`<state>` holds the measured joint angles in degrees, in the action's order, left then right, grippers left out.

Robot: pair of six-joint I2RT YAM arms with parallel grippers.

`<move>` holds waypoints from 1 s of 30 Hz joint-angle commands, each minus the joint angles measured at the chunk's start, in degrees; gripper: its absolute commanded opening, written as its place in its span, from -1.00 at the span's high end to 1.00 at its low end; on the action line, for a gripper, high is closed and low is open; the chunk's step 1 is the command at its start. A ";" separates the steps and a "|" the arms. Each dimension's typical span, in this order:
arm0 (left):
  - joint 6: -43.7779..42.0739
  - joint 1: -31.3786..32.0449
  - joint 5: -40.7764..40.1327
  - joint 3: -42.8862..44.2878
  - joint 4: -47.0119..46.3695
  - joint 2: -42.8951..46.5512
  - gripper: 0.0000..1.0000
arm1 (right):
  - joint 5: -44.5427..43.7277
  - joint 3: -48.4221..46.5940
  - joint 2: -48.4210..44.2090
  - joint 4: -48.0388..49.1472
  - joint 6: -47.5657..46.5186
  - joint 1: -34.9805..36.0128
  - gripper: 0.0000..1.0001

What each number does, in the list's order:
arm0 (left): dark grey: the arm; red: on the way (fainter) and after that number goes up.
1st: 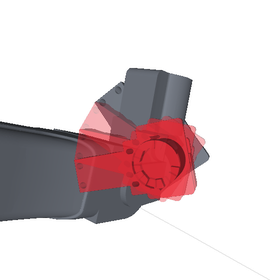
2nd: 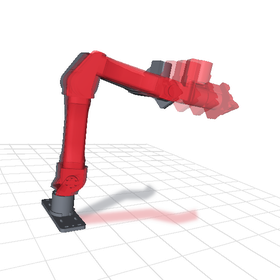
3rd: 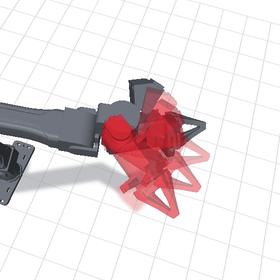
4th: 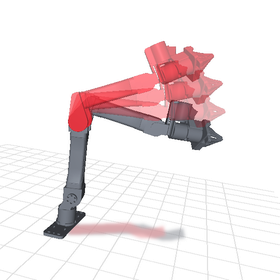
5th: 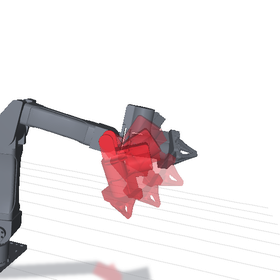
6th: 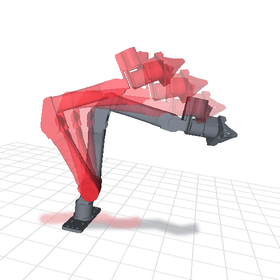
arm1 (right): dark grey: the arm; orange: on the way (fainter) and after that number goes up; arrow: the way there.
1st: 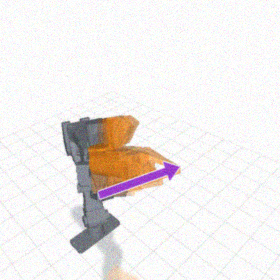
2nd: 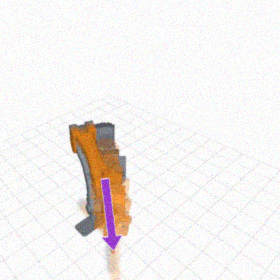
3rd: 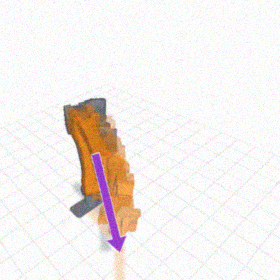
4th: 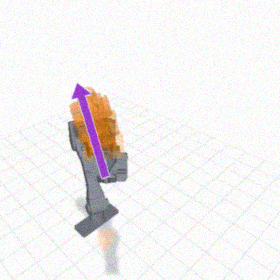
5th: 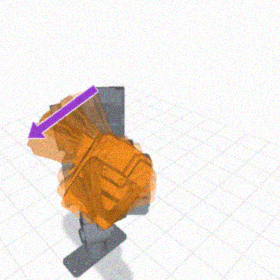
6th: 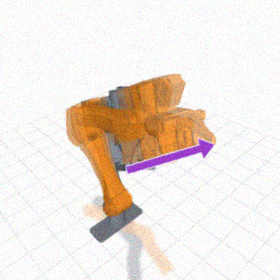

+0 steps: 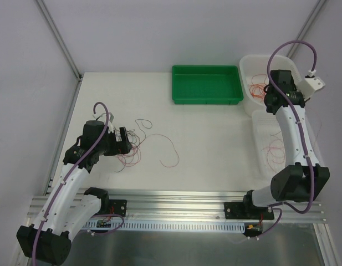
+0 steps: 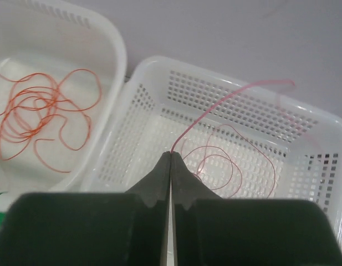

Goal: Untangle the cables

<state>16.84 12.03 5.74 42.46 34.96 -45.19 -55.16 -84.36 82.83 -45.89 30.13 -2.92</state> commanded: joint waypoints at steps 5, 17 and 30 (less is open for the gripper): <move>-1.37 0.36 0.15 -0.45 -1.03 1.24 -0.98 | -2.85 -4.94 -2.76 4.84 -11.50 2.83 0.99; -1.28 0.36 -0.11 -0.62 -1.03 1.42 -0.98 | 1.36 13.42 -6.18 6.43 -3.85 -3.23 0.99; -1.37 0.36 -0.73 -0.80 -1.03 0.19 -0.98 | 10.86 13.97 -0.73 -0.85 -8.86 -2.80 -0.81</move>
<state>16.84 12.03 5.65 42.22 34.96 -44.64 -46.06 -66.39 82.50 -43.03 23.16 -7.84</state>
